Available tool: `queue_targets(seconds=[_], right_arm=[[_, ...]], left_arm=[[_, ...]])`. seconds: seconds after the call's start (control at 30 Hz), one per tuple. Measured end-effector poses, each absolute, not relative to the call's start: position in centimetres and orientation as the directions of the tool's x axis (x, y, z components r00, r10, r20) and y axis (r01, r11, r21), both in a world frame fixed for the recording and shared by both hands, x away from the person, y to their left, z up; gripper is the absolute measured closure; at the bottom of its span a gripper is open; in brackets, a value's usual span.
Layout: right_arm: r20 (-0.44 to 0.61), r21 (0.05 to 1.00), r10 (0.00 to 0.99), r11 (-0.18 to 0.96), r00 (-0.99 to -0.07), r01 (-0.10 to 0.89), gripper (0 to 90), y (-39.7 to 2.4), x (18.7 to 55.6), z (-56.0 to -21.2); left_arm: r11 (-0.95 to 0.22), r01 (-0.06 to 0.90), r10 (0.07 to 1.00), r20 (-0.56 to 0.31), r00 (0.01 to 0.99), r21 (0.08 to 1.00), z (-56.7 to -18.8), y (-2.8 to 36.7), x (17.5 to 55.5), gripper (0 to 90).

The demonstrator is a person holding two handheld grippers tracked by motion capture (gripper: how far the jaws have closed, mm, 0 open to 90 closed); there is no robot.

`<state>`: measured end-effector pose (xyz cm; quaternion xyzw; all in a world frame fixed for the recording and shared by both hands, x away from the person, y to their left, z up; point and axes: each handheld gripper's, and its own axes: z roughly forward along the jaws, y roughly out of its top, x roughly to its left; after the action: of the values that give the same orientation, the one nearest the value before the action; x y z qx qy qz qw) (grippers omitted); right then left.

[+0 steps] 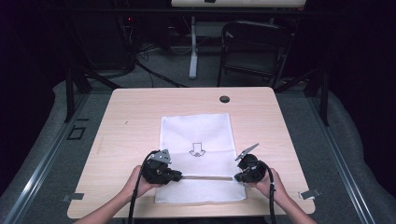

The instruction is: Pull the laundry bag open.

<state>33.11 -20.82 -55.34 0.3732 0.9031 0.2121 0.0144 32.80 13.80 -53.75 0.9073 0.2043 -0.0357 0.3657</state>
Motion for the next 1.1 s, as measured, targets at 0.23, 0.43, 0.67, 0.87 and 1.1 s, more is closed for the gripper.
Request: queue_targets(seconds=[0.23,0.43,0.67,0.87,1.1], right_arm=[[0.139,0.393,0.678,0.631,-0.722,0.669,90.0,-20.9,33.2,-55.4],[0.143,0.394,0.680,0.627,-0.719,0.672,90.0,-21.0,33.2,-55.4],[0.141,0.392,0.683,0.626,-0.717,0.674,90.0,-20.9,33.2,-55.3],[0.143,0.395,0.687,0.620,-0.713,0.677,90.0,-20.9,33.1,-55.4],[0.140,0.393,0.692,0.617,-0.708,0.682,90.0,-20.9,33.2,-55.4]], left_arm=[[-0.653,0.407,0.356,-0.216,0.909,0.638,-53.9,14.3,32.6,81.8],[-0.660,0.401,0.354,-0.208,0.912,0.635,-53.8,14.4,32.7,81.8],[-0.663,0.403,0.357,-0.206,0.911,0.631,-53.9,14.6,32.8,81.9],[-0.663,0.414,0.372,-0.205,0.905,0.624,-54.1,15.3,32.9,81.9],[-0.669,0.410,0.370,-0.201,0.907,0.620,-54.1,15.5,32.9,81.9]])
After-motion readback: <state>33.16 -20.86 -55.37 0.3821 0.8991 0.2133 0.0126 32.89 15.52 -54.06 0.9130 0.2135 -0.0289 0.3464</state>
